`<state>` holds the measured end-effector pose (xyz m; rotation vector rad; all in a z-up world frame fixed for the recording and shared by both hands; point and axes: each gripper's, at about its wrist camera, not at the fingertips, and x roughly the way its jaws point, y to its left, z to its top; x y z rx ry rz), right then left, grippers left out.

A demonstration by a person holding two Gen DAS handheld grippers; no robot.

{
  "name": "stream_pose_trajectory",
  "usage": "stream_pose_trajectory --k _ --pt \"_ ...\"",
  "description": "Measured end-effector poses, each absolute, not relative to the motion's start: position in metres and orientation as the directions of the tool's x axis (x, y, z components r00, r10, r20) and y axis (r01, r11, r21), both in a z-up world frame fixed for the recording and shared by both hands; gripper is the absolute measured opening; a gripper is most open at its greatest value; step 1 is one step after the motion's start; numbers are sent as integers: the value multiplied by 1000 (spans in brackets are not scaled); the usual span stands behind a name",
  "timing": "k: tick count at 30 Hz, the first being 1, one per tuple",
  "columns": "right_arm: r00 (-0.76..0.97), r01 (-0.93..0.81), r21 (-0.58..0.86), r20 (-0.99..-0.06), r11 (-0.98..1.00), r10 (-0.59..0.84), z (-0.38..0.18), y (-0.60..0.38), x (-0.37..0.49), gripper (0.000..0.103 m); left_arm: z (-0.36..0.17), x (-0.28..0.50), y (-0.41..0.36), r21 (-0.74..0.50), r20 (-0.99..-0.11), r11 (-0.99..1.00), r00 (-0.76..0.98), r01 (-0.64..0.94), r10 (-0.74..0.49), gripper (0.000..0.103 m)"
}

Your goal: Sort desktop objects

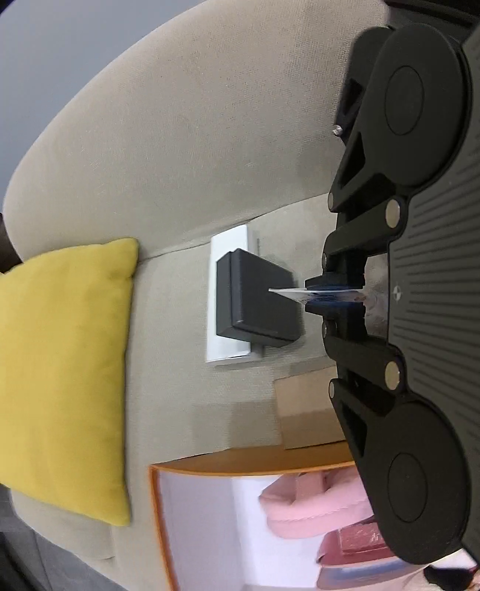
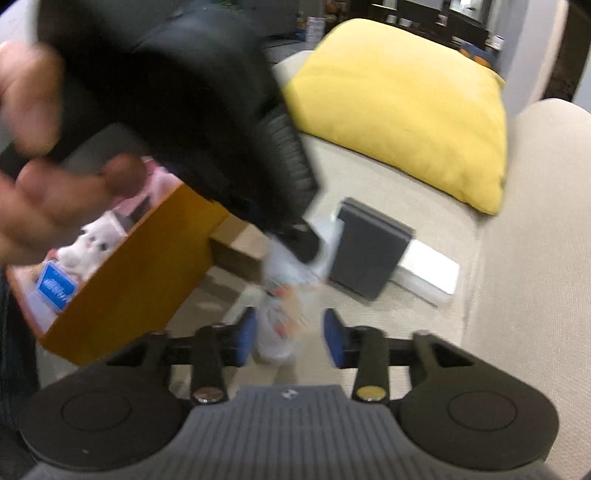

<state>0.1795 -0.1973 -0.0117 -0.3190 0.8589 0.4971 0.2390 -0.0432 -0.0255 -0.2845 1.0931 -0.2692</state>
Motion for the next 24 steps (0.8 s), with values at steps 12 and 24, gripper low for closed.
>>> stream_pose_trajectory --k 12,24 --pt "499 -607 -137 -833 783 241 -14 -209 249 44 -33 232 -57 -171 -832 967 499 189 -245 5" --pt "433 -823 -317 -887 472 159 -19 -176 291 67 -36 240 -49 -181 -872 968 427 174 -240 7"
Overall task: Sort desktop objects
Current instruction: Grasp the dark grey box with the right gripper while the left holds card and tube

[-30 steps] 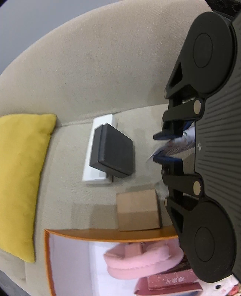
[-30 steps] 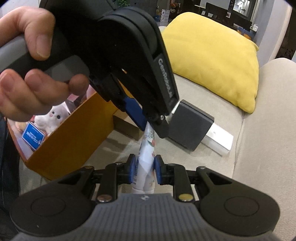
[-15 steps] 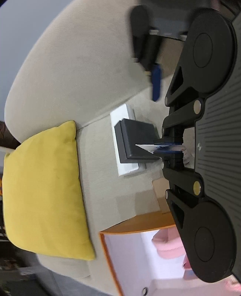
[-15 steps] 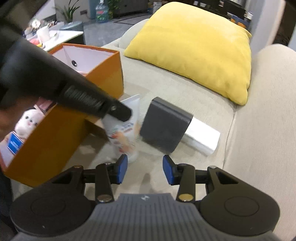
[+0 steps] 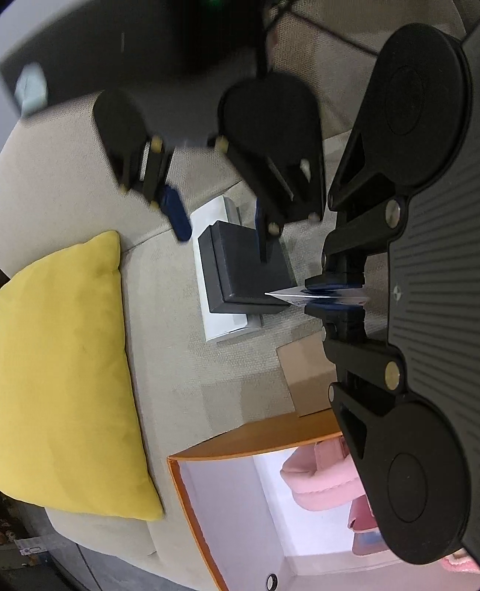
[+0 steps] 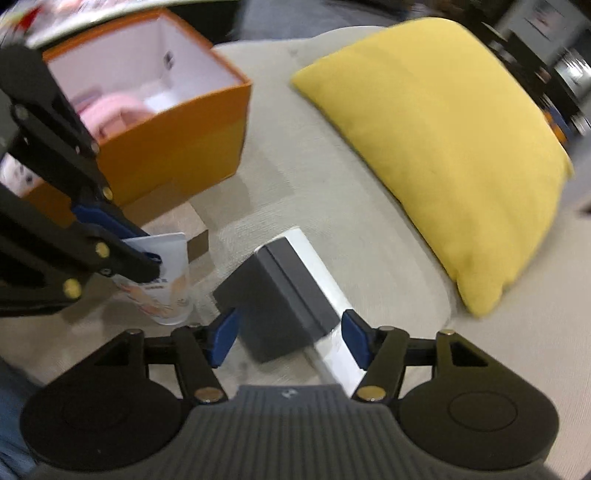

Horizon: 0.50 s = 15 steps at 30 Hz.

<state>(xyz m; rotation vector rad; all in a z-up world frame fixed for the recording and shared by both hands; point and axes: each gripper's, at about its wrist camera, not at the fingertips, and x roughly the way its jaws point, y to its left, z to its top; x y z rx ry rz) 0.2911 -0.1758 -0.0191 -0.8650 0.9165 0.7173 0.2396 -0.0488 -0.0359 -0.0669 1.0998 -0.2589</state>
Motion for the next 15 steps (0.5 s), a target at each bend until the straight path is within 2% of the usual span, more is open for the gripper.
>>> stream_pose_trajectory --k 4,7,11,15 --pt "408 -851 -321 -903 416 137 -27 -164 304 69 -37 240 -46 -200 -867 963 425 179 -259 7" --pt "351 -863 -260 -925 433 144 -29 -163 313 70 -39 239 -44 -207 -862 963 432 174 -263 7" --pt "341 -853 -239 -929 464 148 -29 -173 308 63 -39 237 -44 -209 -859 962 437 174 -266 7" --pt "346 -836 -221 -923 503 170 -25 -179 298 50 -38 233 -47 -203 -860 961 435 186 -265 7"
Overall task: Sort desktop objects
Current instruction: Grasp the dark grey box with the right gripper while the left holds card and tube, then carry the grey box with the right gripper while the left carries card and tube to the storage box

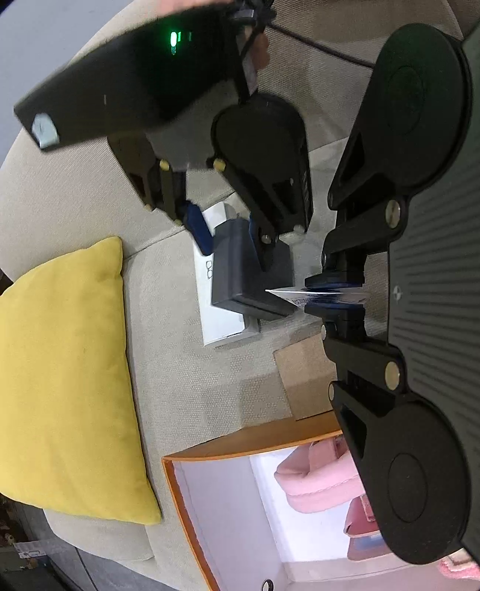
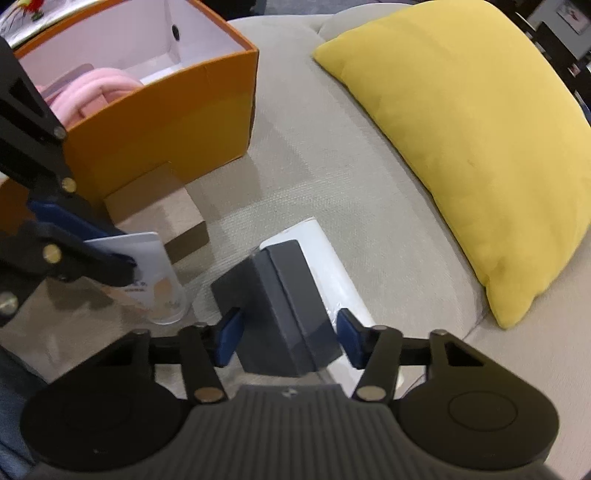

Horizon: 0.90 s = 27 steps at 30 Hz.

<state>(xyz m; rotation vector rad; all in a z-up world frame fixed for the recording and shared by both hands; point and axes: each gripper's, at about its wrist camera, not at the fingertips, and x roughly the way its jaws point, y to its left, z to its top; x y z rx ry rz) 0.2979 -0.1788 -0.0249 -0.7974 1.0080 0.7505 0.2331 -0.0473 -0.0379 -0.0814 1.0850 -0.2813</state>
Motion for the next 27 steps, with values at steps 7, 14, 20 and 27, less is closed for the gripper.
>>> stream_pose_trajectory --k 7,14,20,27 --pt "319 -765 -136 -929 630 186 -21 -194 279 38 -36 225 -51 -179 -859 965 448 190 -247 7" --pt "346 -539 57 -895 840 283 1 -233 257 36 -17 208 -51 -211 -804 960 526 184 -278 6" --pt "422 -418 152 -840 896 340 34 -251 227 36 18 186 -46 -223 -744 956 600 190 -293 6" --pt "475 -398 238 -773 886 421 86 -241 196 36 65 146 -11 -262 -646 952 704 157 -293 6"
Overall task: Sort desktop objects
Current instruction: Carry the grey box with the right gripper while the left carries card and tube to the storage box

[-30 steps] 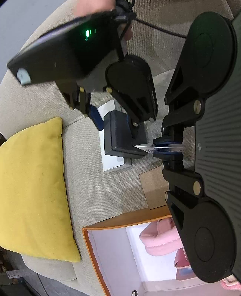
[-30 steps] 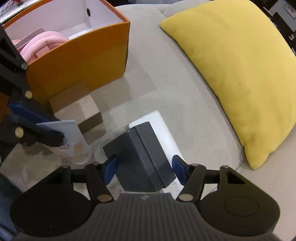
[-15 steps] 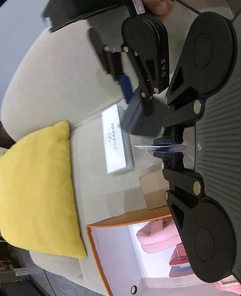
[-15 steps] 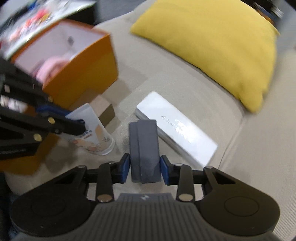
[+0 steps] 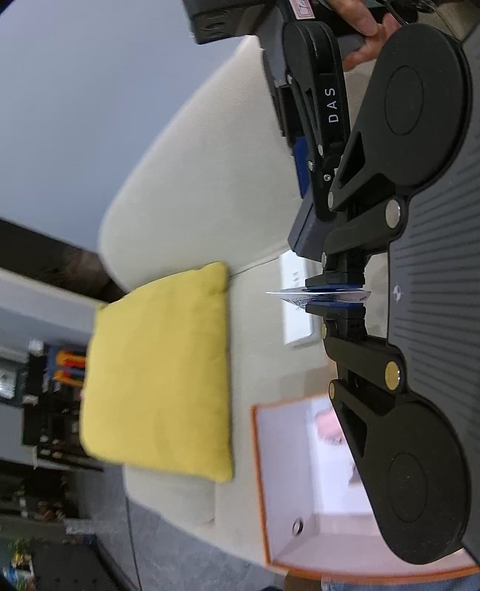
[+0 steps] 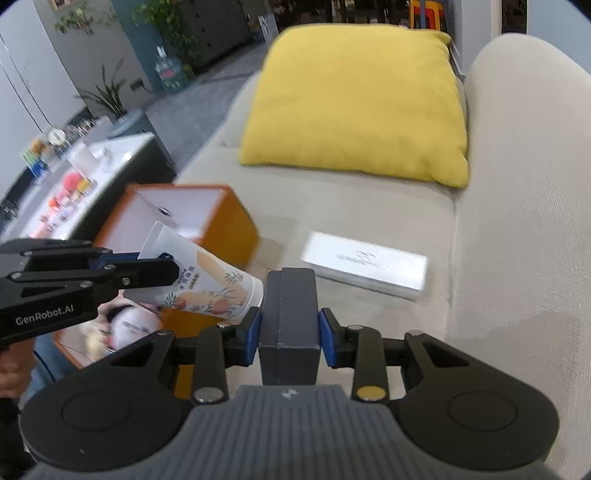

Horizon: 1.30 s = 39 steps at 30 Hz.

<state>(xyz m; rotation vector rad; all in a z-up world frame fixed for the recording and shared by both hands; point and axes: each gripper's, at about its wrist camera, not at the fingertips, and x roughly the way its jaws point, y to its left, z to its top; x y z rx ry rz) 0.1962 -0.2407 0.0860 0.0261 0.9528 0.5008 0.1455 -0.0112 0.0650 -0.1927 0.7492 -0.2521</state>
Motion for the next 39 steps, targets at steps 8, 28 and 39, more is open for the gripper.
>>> stream_pose_trajectory --k 8,28,39 --pt "506 -448 316 -682 837 528 129 -182 180 36 104 104 48 -242 -565 969 803 58 -190 6" --pt "453 -373 403 -707 836 543 43 -11 213 36 24 120 160 -221 -695 960 718 -175 -29 6" --pt "528 -347 262 -739 900 419 18 12 213 36 -8 131 159 -250 -732 953 677 -169 -72 6"
